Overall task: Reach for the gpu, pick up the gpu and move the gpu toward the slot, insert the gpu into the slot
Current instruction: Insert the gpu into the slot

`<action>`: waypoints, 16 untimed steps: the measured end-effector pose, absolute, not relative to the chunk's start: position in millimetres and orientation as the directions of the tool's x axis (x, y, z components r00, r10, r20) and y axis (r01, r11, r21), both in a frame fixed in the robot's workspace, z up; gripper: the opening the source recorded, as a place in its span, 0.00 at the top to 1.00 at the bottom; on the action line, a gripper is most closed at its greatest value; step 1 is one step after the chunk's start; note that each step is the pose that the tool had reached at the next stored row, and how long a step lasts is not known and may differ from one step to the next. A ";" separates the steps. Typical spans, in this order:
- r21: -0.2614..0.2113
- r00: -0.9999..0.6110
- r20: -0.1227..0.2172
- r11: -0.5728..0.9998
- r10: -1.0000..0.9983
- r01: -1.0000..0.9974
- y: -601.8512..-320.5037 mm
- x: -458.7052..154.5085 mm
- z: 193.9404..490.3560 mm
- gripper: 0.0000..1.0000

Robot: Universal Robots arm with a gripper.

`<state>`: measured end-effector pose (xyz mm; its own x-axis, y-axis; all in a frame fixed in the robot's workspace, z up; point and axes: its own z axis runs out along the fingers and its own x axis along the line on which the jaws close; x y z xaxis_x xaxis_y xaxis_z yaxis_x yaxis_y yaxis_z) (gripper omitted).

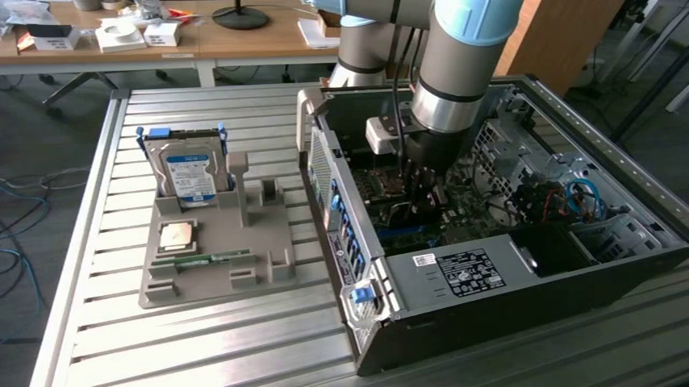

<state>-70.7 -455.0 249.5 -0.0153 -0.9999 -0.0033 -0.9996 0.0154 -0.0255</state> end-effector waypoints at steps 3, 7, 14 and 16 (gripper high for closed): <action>-0.025 -0.015 -0.003 0.015 -1.000 -1.000 -455.0 -70.8 249.5 0.73; -0.025 -0.015 -0.003 0.015 -1.000 -1.000 -455.0 -70.7 249.5 0.66; -0.025 -0.015 -0.003 0.015 -1.000 -1.000 -455.0 -70.7 253.0 0.66; -0.026 -0.015 -0.003 0.015 -1.000 -1.000 -455.0 -70.7 256.3 0.66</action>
